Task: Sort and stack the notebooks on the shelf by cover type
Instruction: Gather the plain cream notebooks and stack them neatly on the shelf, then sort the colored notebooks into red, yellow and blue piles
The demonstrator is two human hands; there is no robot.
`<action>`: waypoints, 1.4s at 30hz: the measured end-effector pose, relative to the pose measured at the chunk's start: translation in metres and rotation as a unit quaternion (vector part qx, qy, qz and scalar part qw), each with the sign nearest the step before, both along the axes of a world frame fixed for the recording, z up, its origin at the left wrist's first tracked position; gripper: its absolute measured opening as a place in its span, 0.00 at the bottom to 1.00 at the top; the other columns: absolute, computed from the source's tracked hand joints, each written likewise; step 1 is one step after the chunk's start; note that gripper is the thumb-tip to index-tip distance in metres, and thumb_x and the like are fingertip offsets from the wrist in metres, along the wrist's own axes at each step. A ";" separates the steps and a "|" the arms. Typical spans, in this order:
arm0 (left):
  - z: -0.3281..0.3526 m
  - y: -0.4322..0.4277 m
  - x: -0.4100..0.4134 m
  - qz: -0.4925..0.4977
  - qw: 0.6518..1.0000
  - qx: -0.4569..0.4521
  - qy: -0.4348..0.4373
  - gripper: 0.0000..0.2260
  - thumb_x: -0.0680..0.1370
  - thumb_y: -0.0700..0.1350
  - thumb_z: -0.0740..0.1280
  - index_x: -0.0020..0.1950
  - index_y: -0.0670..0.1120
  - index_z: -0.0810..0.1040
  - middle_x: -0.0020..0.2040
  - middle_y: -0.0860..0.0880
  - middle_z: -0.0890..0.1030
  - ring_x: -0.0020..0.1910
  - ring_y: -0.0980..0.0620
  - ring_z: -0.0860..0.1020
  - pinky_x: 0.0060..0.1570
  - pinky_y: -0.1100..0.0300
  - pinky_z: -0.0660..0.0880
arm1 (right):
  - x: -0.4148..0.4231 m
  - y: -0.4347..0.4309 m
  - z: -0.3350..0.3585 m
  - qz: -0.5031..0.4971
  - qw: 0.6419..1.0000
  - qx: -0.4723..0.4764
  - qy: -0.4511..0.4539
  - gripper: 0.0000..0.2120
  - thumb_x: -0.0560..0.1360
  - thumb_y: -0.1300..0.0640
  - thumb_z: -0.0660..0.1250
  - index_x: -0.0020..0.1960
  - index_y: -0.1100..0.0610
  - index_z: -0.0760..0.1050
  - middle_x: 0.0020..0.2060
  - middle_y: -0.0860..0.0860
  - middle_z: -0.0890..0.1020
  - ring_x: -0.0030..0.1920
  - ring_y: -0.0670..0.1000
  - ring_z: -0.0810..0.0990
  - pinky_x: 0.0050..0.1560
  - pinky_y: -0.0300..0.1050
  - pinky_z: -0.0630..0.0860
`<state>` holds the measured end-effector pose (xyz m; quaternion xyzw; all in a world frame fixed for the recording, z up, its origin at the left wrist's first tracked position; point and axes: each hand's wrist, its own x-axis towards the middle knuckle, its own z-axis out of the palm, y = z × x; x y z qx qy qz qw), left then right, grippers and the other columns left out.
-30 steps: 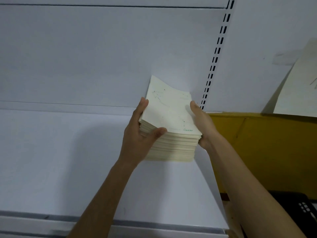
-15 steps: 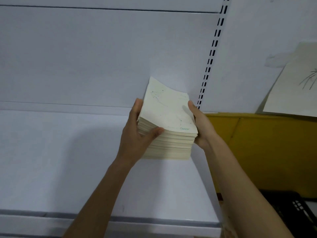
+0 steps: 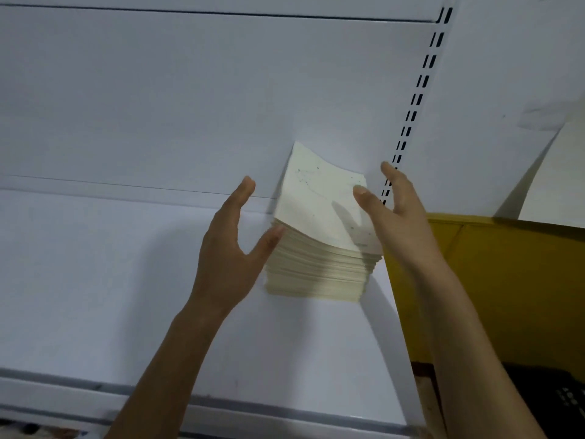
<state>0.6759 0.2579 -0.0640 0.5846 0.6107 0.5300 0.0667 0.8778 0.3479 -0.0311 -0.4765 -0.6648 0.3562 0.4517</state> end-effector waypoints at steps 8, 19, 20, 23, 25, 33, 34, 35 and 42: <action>0.011 -0.038 -0.059 0.099 0.986 -0.017 0.131 0.28 0.77 0.52 0.66 0.75 0.53 0.61 0.74 0.58 0.63 0.72 0.59 0.61 0.67 0.62 0.60 | -0.065 -0.054 0.023 0.025 0.984 0.143 -0.103 0.29 0.78 0.46 0.62 0.76 0.51 0.57 0.77 0.48 0.56 0.76 0.45 0.48 0.74 0.44 0.49; 0.009 -0.228 -0.224 0.311 0.888 -0.154 0.303 0.30 0.78 0.56 0.62 0.76 0.49 0.57 0.77 0.48 0.57 0.76 0.48 0.54 0.71 0.51 0.48 | -0.272 -0.191 0.005 0.200 0.940 0.231 -0.153 0.30 0.77 0.45 0.61 0.76 0.53 0.58 0.76 0.52 0.59 0.77 0.52 0.53 0.75 0.53 0.52; 0.006 -0.251 -0.241 0.323 0.882 -0.164 0.301 0.30 0.78 0.55 0.62 0.76 0.48 0.57 0.77 0.48 0.57 0.76 0.48 0.54 0.71 0.50 0.50 | -0.293 -0.206 0.000 0.215 0.933 0.236 -0.164 0.30 0.78 0.44 0.61 0.76 0.53 0.58 0.76 0.52 0.58 0.77 0.53 0.52 0.74 0.53 0.51; -0.001 -0.314 -0.287 0.352 0.870 -0.184 0.290 0.30 0.78 0.53 0.65 0.76 0.46 0.59 0.76 0.47 0.59 0.76 0.46 0.56 0.70 0.47 0.57 | -0.350 -0.249 -0.019 0.262 0.912 0.249 -0.195 0.31 0.78 0.43 0.60 0.76 0.53 0.55 0.77 0.54 0.56 0.77 0.54 0.51 0.75 0.54 0.49; -0.007 -0.350 -0.313 0.373 0.862 -0.198 0.280 0.30 0.77 0.52 0.66 0.76 0.46 0.60 0.76 0.47 0.61 0.75 0.46 0.58 0.68 0.48 0.59 | -0.384 -0.274 -0.031 0.287 0.904 0.247 -0.200 0.31 0.79 0.43 0.58 0.77 0.53 0.54 0.77 0.54 0.55 0.77 0.53 0.51 0.76 0.54 0.48; -0.052 -0.424 -0.384 0.331 0.855 -0.285 0.280 0.31 0.79 0.57 0.61 0.77 0.47 0.54 0.78 0.50 0.55 0.76 0.51 0.53 0.72 0.52 0.52 | -0.472 -0.350 -0.068 0.339 0.896 0.214 -0.193 0.32 0.78 0.48 0.63 0.76 0.58 0.56 0.75 0.58 0.59 0.76 0.57 0.55 0.74 0.53 0.51; -0.058 -0.425 -0.391 0.325 0.857 -0.286 0.279 0.31 0.79 0.58 0.59 0.78 0.48 0.53 0.78 0.51 0.53 0.77 0.52 0.51 0.72 0.53 0.51 | -0.479 -0.353 -0.071 0.340 0.895 0.210 -0.197 0.32 0.78 0.47 0.62 0.76 0.57 0.55 0.75 0.57 0.59 0.76 0.56 0.54 0.74 0.52 0.50; -0.063 -0.425 -0.397 0.319 0.861 -0.286 0.274 0.31 0.79 0.58 0.59 0.78 0.49 0.52 0.78 0.51 0.52 0.77 0.52 0.50 0.72 0.54 0.50 | -0.487 -0.354 -0.074 0.338 0.896 0.208 -0.201 0.32 0.78 0.47 0.62 0.76 0.57 0.55 0.75 0.57 0.59 0.76 0.56 0.54 0.73 0.51 0.50; -0.078 -0.407 -0.469 0.279 0.877 -0.274 0.278 0.31 0.79 0.56 0.61 0.77 0.49 0.52 0.78 0.52 0.54 0.76 0.53 0.52 0.72 0.54 0.51 | -0.567 -0.338 -0.093 0.317 0.902 0.189 -0.223 0.32 0.78 0.45 0.61 0.77 0.55 0.54 0.76 0.54 0.59 0.76 0.53 0.54 0.74 0.49 0.51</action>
